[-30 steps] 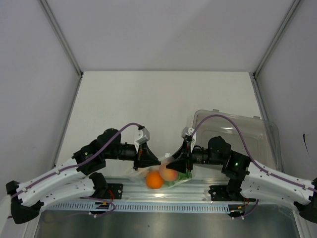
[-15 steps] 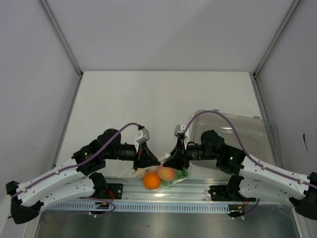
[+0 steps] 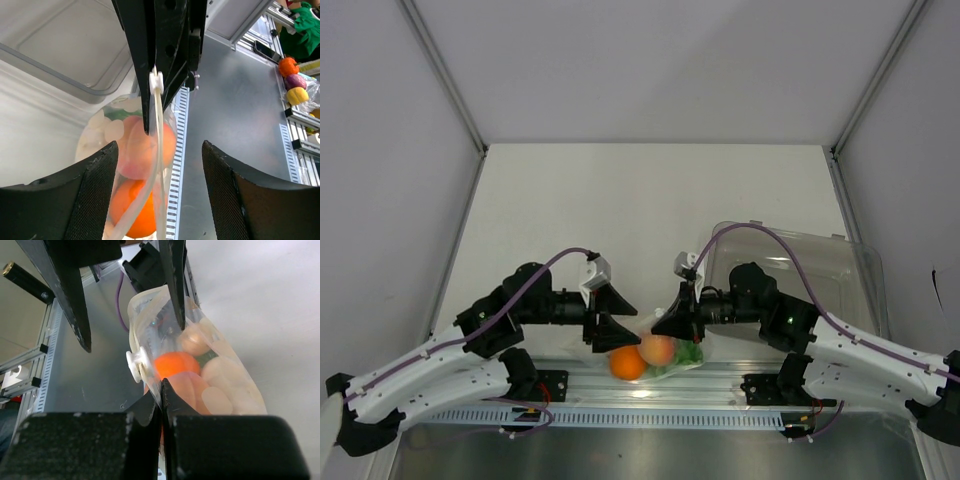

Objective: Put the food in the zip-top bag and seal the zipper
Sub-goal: Zip the zipper food storage bag at the center of the board.

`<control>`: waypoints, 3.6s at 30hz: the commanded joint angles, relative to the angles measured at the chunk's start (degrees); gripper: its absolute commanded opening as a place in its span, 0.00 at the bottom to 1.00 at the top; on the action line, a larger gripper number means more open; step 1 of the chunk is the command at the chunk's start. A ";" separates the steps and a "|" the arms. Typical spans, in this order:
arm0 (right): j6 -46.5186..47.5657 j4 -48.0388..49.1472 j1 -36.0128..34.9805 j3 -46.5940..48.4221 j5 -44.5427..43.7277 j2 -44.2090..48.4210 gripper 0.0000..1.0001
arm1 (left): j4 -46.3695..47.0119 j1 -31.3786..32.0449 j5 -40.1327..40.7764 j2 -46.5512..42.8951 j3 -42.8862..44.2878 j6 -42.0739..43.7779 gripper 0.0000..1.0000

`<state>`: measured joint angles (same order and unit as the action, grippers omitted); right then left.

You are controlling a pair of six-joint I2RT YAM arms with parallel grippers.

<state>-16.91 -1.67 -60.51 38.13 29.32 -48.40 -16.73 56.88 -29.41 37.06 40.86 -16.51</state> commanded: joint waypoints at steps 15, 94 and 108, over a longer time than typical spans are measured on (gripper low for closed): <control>0.12 -0.08 -2.51 2.48 -3.21 -0.91 0.00 | 8.12 0.25 1.63 9.70 7.65 -1.86 0.70; -6.03 6.77 -6.37 0.28 -15.35 1.56 0.00 | 2.40 2.71 8.05 8.12 7.48 -1.59 0.32; -6.30 6.95 -6.20 0.19 -15.79 2.26 0.00 | 2.49 2.71 7.00 8.38 6.25 -2.03 0.44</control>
<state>-23.42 2.37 -66.59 35.70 14.33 -47.31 -14.72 59.51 -21.61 45.76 47.53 -18.00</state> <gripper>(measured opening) 0.003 0.417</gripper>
